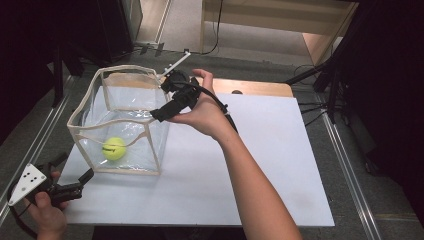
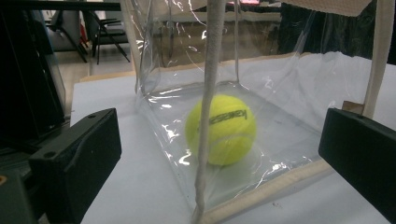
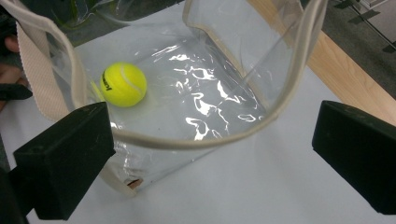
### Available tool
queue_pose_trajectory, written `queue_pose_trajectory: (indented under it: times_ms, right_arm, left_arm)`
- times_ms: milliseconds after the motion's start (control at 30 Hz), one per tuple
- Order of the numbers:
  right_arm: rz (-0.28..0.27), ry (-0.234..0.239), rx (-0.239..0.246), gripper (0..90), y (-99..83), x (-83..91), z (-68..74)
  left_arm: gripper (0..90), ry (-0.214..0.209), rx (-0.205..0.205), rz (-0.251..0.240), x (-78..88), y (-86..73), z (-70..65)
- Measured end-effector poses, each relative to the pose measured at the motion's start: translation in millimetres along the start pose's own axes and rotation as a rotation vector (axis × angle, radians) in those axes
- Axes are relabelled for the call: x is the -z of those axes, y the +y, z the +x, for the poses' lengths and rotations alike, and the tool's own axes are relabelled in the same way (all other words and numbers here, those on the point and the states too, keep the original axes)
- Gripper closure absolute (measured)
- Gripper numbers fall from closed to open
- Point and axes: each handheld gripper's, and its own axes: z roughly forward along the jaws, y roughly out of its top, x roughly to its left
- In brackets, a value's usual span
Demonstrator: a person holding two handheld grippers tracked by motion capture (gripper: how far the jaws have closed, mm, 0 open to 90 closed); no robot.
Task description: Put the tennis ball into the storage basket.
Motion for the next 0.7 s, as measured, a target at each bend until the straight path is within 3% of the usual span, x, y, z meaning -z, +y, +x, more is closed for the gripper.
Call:
queue_pose_trajectory:
  times_ms: [400, 700]
  right_arm:
    - [-0.024, -0.025, -0.006, 0.0, -37.5, 5.1, -1.6]
    - [-0.040, -0.027, -0.029, 0.0, -64.1, -10.7, 4.1]
  left_arm:
    - [0.0, 0.000, -0.005, 0.006, -0.8, 0.0, 0.0]
    - [0.0, 0.001, 0.003, 0.001, 0.1, -0.2, 1.3]
